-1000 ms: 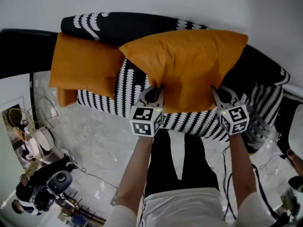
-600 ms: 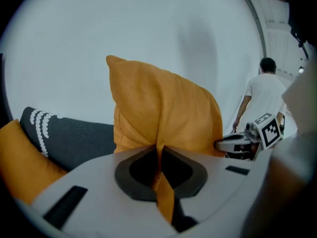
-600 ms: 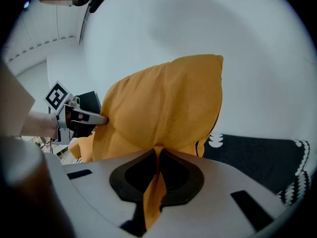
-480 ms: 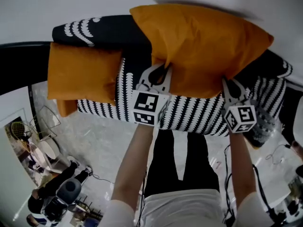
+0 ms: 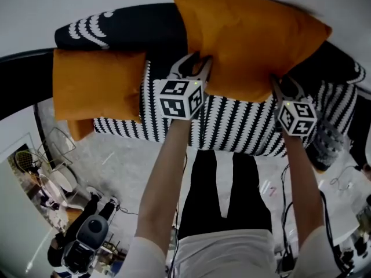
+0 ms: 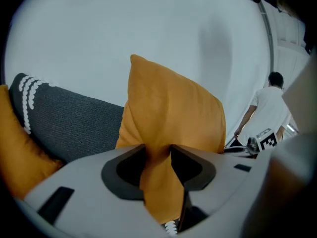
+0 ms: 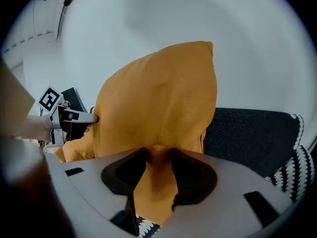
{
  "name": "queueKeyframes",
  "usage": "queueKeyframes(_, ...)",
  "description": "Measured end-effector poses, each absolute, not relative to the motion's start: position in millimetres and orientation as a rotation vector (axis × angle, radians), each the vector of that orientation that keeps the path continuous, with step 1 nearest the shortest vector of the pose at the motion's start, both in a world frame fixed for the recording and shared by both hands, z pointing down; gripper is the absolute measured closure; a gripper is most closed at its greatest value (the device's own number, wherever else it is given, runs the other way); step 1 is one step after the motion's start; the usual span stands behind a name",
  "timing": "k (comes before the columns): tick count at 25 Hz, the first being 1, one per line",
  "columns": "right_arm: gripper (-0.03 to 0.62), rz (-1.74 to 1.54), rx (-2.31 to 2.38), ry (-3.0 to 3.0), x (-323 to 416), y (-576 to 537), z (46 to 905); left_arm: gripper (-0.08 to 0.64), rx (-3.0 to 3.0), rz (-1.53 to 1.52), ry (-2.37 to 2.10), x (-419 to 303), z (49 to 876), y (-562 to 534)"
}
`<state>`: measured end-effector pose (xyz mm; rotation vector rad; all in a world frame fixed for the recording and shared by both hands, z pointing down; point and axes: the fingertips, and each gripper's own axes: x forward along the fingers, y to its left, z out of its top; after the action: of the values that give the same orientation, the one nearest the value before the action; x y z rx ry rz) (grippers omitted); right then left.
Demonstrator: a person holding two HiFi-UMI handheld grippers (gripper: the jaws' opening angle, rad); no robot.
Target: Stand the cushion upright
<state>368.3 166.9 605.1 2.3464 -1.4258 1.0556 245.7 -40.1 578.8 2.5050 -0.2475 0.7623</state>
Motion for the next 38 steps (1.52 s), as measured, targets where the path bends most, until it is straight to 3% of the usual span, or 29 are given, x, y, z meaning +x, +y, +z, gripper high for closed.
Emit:
queueKeyframes(3,0.385,1.107,2.361,-1.407,369.8,186.7,605.7,0.369,2.453,0.768,-0.301,234.2,581.1,-39.9)
queueKeyframes(8,0.38,1.116,2.384,-1.381,356.6,188.2,597.1,0.367,2.39,0.795,-0.36,192.1,585.1,-54.9)
queueKeyframes(14,0.382,1.127,2.293,-1.439,337.6,228.9,611.0,0.422,2.408,0.789,-0.372,174.3,578.0,-3.3)
queueKeyframes(23,0.5,1.124,2.353,-1.525,318.0,248.7,529.9,0.507,2.404,0.71,-0.396,146.1,504.3,38.5)
queueKeyframes(29,0.522,1.086,2.254,-1.67,303.1,256.7,473.1,0.549,2.393,0.648,-0.407,135.6,452.7,71.2)
queueKeyframes(38,0.543,1.074,2.072,-1.939,266.0,270.2,413.9,0.558,2.327,0.538,-0.442,122.9,396.6,115.3)
